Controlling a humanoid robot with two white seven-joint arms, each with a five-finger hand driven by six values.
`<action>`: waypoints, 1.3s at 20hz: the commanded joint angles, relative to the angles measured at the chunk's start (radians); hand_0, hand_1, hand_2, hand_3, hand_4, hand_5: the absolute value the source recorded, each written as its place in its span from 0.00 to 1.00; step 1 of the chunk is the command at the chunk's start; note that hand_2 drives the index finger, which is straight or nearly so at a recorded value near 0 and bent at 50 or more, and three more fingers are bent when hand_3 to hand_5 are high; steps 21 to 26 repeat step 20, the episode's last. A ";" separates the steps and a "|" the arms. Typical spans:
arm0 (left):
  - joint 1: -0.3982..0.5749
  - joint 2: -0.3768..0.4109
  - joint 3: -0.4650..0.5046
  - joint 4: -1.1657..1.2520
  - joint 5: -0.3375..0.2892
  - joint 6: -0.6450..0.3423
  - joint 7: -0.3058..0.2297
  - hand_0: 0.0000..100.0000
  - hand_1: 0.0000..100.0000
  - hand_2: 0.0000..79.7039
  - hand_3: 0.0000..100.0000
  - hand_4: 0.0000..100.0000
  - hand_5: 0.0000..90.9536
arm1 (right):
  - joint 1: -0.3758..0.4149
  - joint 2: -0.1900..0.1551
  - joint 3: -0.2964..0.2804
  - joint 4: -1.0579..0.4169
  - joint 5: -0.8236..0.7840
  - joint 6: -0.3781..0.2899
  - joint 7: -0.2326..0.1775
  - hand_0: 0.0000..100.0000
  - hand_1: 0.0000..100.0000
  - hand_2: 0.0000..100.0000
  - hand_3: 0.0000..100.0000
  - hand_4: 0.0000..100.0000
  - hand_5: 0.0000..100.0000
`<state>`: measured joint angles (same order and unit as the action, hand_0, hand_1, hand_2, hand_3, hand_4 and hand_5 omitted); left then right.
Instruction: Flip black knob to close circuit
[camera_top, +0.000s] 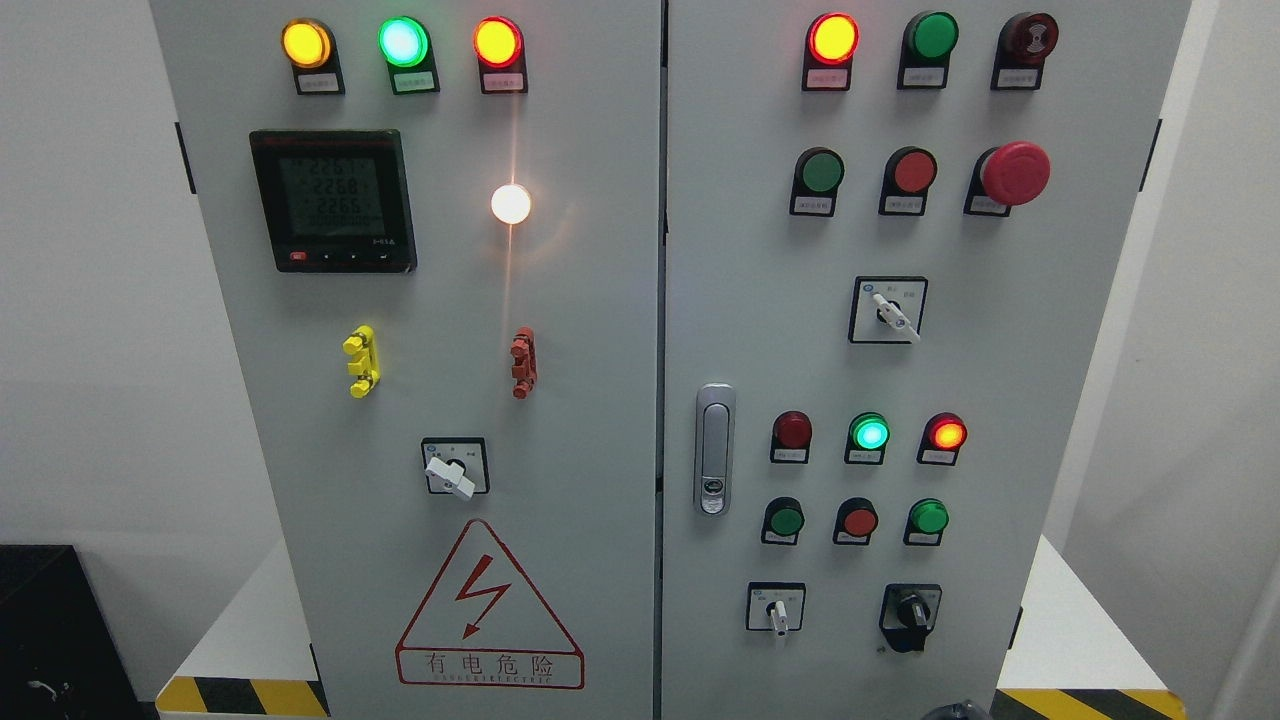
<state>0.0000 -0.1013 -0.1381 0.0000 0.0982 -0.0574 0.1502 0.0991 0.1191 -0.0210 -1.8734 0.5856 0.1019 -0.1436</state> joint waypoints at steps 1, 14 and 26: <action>0.023 0.000 0.000 -0.029 0.000 0.001 0.000 0.12 0.56 0.00 0.00 0.00 0.00 | 0.067 0.005 0.006 -0.142 -0.282 -0.008 -0.004 0.00 0.11 0.33 0.52 0.52 0.48; 0.023 0.000 0.000 -0.029 0.000 0.001 0.000 0.12 0.56 0.00 0.00 0.00 0.00 | 0.142 0.002 0.013 -0.145 -0.559 -0.171 0.009 0.00 0.10 0.20 0.35 0.34 0.25; 0.023 0.000 0.000 -0.029 0.000 0.001 0.000 0.12 0.56 0.00 0.00 0.00 0.00 | 0.165 0.001 0.026 -0.144 -0.619 -0.200 0.091 0.00 0.06 0.13 0.24 0.22 0.13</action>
